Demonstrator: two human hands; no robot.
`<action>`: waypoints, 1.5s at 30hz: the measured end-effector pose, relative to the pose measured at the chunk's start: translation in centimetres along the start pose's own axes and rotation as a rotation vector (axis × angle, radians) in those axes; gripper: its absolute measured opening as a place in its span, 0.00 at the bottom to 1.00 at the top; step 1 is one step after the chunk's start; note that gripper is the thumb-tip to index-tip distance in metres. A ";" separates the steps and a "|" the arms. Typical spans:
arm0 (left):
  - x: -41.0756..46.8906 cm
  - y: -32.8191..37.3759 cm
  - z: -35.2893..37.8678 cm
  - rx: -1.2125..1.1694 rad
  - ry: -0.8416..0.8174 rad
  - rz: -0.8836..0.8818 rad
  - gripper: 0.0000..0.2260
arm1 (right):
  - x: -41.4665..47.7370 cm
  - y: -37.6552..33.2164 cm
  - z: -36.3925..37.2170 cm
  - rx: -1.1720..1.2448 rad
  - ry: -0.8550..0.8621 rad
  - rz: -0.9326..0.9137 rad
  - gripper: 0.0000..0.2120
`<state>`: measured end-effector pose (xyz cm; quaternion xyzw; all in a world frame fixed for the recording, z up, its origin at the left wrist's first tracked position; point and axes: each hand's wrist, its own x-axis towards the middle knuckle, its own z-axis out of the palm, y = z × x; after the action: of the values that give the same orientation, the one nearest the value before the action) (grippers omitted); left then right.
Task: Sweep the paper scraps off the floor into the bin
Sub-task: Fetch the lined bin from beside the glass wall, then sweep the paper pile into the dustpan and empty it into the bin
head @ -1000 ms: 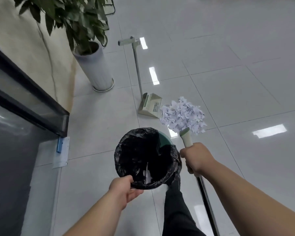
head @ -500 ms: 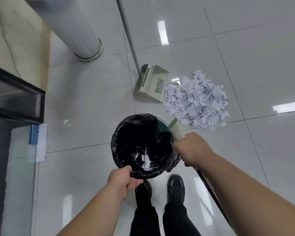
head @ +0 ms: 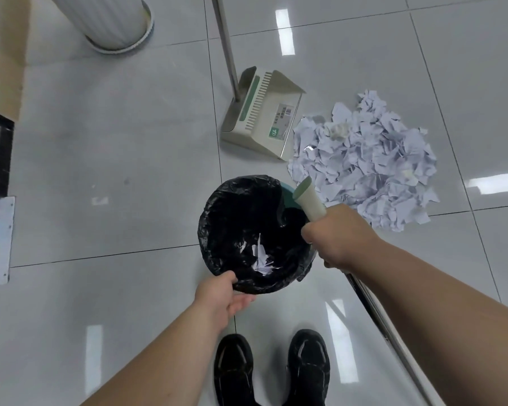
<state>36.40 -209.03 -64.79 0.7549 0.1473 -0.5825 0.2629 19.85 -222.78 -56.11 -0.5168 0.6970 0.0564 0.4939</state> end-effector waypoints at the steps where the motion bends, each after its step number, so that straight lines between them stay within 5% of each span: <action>1: 0.3 -0.1 0.2 -0.009 -0.011 -0.007 0.05 | 0.3 -0.3 0.0 -0.021 -0.011 0.000 0.07; 12: 2.6 -0.8 2.4 -0.006 -0.059 -0.074 0.09 | 2.4 1.0 -0.2 -0.073 -0.066 0.041 0.06; 21: -6.2 3.1 -1.2 0.221 -0.055 -0.059 0.26 | -2.6 -2.4 -4.9 -0.070 -0.071 0.003 0.08; 25: -15.6 8.7 -2.0 0.377 -0.066 0.089 0.05 | -7.8 -6.7 -10.6 -0.025 -0.050 0.008 0.08; 28: -24.9 14.7 -1.7 0.462 -0.051 0.271 0.03 | -13.0 -11.8 -16.3 0.011 -0.018 -0.022 0.07; 31: -34.0 20.9 -1.1 0.449 -0.050 0.457 0.21 | -18.2 -17.4 -22.0 0.030 0.013 -0.091 0.06; 37: -48.2 31.2 -1.5 0.554 -0.028 0.800 0.29 | -26.3 -26.9 -29.6 0.065 0.112 -0.232 0.06; 45: -48.0 41.6 -4.5 0.925 0.163 0.978 0.31 | -27.6 -36.2 -30.4 -0.041 0.189 -0.340 0.12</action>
<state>48.66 -236.50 -8.66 0.8109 -0.4564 -0.3408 0.1342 28.17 -239.01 -4.46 -0.6399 0.6418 -0.0626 0.4180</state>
